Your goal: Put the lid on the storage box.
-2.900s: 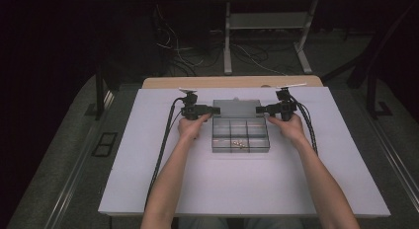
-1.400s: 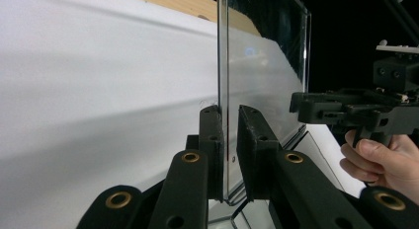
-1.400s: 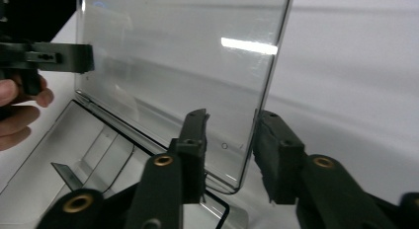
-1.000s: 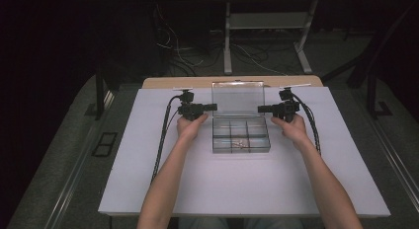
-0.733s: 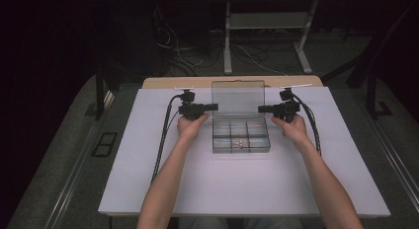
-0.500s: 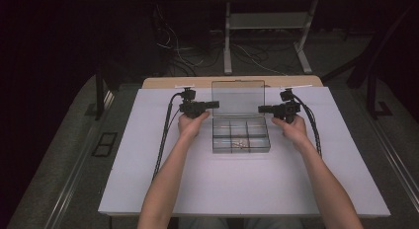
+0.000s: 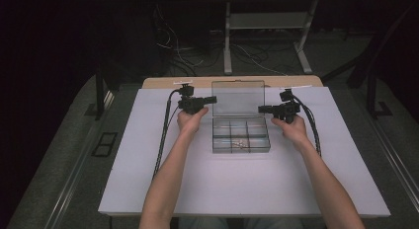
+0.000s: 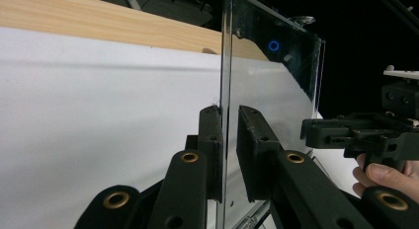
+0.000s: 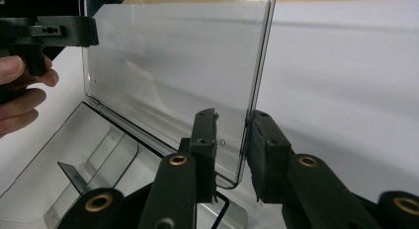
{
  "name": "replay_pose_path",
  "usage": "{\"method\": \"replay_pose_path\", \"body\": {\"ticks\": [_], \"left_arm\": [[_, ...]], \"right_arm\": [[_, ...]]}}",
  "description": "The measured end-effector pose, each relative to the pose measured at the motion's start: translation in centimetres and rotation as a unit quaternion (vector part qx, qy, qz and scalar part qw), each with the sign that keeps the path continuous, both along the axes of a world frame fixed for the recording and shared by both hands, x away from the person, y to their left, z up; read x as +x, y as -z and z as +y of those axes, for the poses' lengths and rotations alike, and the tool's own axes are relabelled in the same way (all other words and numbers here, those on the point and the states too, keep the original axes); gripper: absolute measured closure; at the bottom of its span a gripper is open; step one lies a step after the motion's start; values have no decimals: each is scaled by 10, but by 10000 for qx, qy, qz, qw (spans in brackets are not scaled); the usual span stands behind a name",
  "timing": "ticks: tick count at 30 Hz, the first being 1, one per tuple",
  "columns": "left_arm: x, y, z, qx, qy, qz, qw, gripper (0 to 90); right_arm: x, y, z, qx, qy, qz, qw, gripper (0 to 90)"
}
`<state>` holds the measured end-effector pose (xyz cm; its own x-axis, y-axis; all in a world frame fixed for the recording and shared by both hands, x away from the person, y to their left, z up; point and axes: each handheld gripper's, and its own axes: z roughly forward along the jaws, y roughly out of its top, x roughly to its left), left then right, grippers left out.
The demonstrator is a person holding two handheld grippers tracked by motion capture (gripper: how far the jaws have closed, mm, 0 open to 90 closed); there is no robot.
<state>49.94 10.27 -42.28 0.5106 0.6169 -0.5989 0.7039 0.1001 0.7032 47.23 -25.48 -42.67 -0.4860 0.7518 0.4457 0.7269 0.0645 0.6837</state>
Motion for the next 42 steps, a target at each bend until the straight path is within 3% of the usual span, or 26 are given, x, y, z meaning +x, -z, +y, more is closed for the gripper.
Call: {"method": "replay_pose_path", "body": {"ticks": [9,12,16,21,26,32,38,42], "left_arm": [[0,1,1,-35,29,-41,10000,800],[0,0,0,-25,14,-56,10000,799],[-1,-1,0,2,21,-68,10000,799],[-3,-3,0,42,41,-127,9999,798],[-6,-5,-1,24,34,-175,9998,795],[-11,-7,1,-56,95,-279,9995,775],[-20,-10,3,-96,147,-409,9990,755],[-25,-10,4,-148,202,-461,9986,735]], "right_arm": [[9,-2,5,-6,-59,-152,9999,645],[13,-7,6,-12,-1,-160,9999,635],[18,-14,3,177,118,-266,9994,634],[19,-18,2,179,108,-285,9994,651],[18,-19,-1,307,106,-222,9992,694],[12,-25,-2,195,13,-277,9994,716],[3,-27,-3,259,-6,-413,9988,707],[-5,-29,-3,164,-85,-521,9985,701]]}}
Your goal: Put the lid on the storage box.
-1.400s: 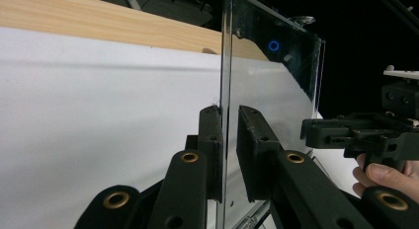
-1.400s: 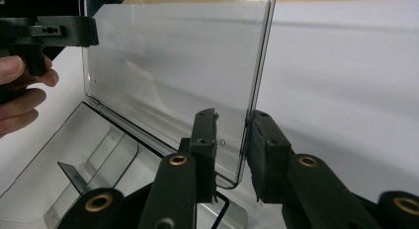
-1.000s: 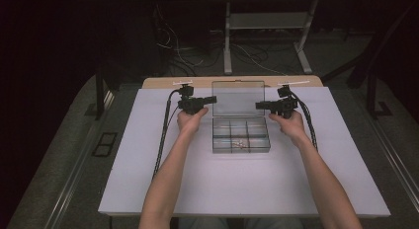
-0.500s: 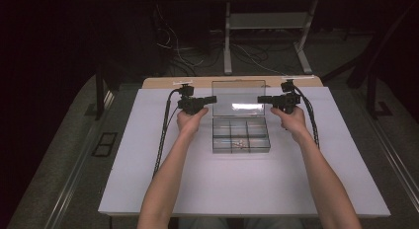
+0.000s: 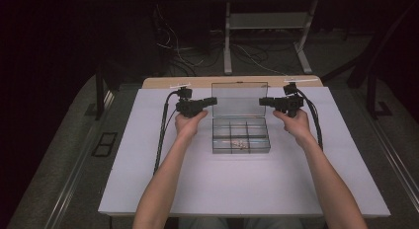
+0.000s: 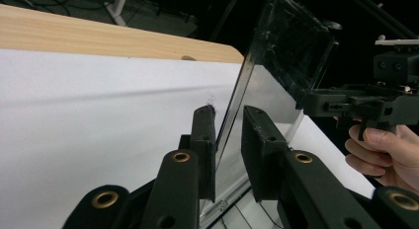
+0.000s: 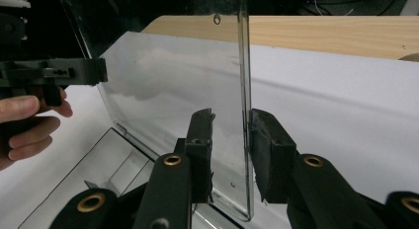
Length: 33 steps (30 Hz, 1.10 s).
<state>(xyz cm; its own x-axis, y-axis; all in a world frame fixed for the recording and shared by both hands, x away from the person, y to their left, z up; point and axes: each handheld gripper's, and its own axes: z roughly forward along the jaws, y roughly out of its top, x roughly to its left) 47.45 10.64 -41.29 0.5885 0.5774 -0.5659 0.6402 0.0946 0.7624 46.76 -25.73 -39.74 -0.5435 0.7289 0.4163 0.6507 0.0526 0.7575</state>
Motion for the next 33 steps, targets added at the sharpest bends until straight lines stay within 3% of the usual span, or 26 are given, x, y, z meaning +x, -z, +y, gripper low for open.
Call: {"method": "replay_pose_path", "body": {"ticks": [6,16,20,27,33], "left_arm": [[-7,0,0,-3,50,-160,9999,705],[-12,-5,0,-12,111,-266,9996,658],[-15,-11,-1,-119,39,-367,9992,611],[-18,-27,-1,-71,42,-650,9978,610],[-19,-29,-2,-1,72,-685,9976,658]], "right_arm": [[-9,-2,0,-60,-49,-106,9999,692],[-17,-2,-1,-58,-73,-218,9997,679],[-20,-3,-1,-92,-72,-245,9996,674],[-21,-3,-1,-101,-75,-242,9996,669],[-23,-2,-1,-97,-73,-237,9996,660]]}}
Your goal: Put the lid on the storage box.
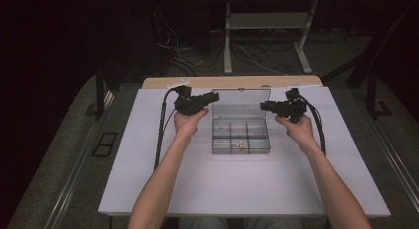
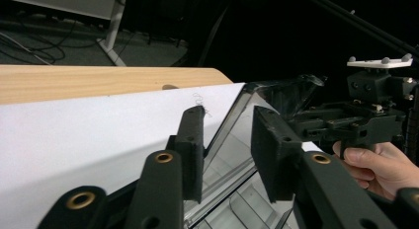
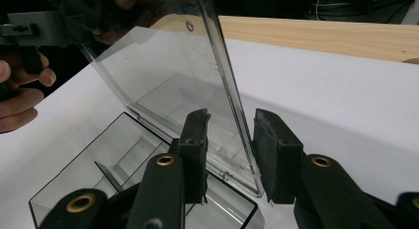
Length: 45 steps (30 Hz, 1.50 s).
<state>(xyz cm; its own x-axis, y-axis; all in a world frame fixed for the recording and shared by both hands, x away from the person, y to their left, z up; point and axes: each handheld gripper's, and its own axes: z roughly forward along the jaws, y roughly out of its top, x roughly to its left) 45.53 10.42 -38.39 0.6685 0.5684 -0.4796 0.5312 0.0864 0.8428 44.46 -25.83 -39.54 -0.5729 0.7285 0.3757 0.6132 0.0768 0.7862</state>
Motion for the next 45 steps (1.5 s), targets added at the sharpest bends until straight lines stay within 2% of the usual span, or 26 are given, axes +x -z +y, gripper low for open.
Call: {"method": "replay_pose_path", "body": {"ticks": [3,5,10,17,24,27,28,31,33,36,39,45], "left_arm": [[-2,0,0,-3,3,-32,10000,658],[-4,0,0,14,-8,-51,10000,656],[-8,1,1,-61,39,-91,9999,645],[-15,3,2,-146,54,-145,9998,625],[-21,5,2,-156,99,-207,9996,608],[-25,5,2,-108,97,-256,9996,601],[-26,5,2,-29,137,-320,9994,598],[-30,5,2,44,153,-401,9991,592],[-33,5,2,73,172,-419,9989,588],[-36,6,3,104,187,-479,9986,581],[-40,7,3,168,216,-548,9981,573],[-47,10,3,196,196,-658,9974,550]], "right_arm": [[-1,0,-1,6,5,28,10000,656],[0,0,-2,122,11,86,9999,631],[-5,-9,-5,397,-48,140,9991,506],[-12,-35,-4,53,-222,-20,9997,440],[-16,-66,1,-97,-379,-243,9989,394],[-17,-77,4,-137,-462,-379,9981,393],[-16,-81,6,-137,-475,-412,9979,394],[-15,-92,9,-99,-493,-536,9973,419],[-14,-98,12,-48,-503,-570,9971,488],[-15,-101,15,34,-525,-743,9959,702],[-14,-99,19,-75,-549,-688,9961,887],[-13,-88,29,-425,-625,-365,9965,895]]}}
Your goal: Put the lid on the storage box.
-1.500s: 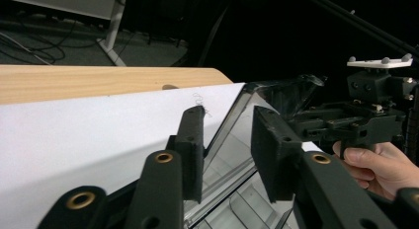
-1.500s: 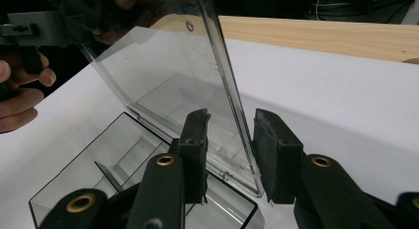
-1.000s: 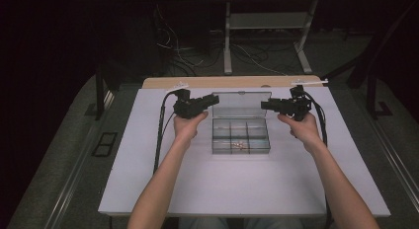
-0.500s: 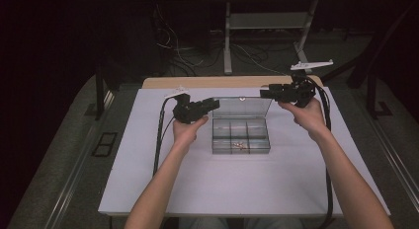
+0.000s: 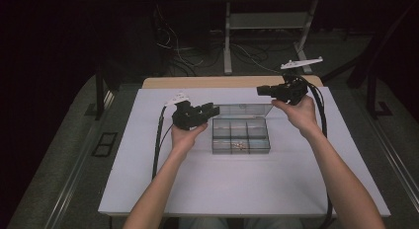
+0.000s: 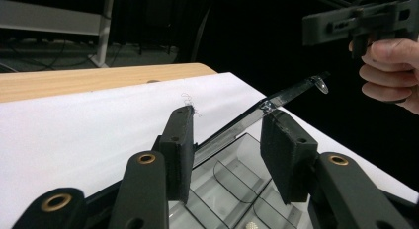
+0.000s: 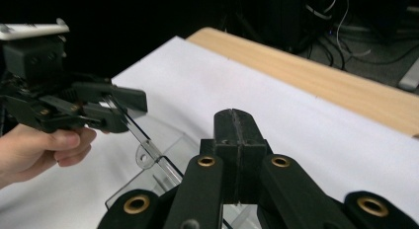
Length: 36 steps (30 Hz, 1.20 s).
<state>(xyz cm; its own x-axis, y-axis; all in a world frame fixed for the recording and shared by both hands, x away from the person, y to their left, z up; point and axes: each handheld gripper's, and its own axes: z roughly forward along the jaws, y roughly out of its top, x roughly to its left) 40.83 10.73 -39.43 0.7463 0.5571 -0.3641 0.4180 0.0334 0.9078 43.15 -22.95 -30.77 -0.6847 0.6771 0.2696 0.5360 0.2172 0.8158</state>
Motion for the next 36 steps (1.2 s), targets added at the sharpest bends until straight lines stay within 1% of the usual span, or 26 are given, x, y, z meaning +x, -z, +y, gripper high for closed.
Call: {"method": "replay_pose_path", "body": {"ticks": [3,7,9,11,14,16,20,24,26,30,34,36], "left_arm": [[-2,1,1,-4,12,12,10000,536],[-5,1,0,58,-24,2,10000,526],[-7,1,1,97,-51,-4,9999,530],[-9,2,2,132,-41,13,9999,525],[-12,5,2,123,-48,150,9998,517],[-14,7,2,114,-98,202,9997,488],[-19,10,3,127,-110,294,9994,460],[-23,14,4,167,-133,450,9988,418],[-25,16,5,213,-136,509,9984,396],[-29,20,6,295,-187,691,9970,346],[-32,23,7,387,-168,784,9960,340],[-34,24,7,441,-170,800,9957,340]], "right_arm": [[-3,7,3,-103,22,106,9999,895],[-8,17,4,-89,-19,256,9996,895],[-11,21,4,-21,-43,336,9994,895],[-14,24,4,-17,-49,394,9992,895],[-18,27,3,43,-72,429,9990,894],[-20,29,3,53,-92,442,9990,895],[-25,33,3,59,-164,460,9988,894],[-31,39,3,62,-237,467,9986,894],[-33,42,3,71,-253,492,9984,895],[-38,50,3,85,-263,488,9984,894],[-43,55,1,86,-247,502,9984,894],[-45,57,1,105,-231,501,9984,894]]}}
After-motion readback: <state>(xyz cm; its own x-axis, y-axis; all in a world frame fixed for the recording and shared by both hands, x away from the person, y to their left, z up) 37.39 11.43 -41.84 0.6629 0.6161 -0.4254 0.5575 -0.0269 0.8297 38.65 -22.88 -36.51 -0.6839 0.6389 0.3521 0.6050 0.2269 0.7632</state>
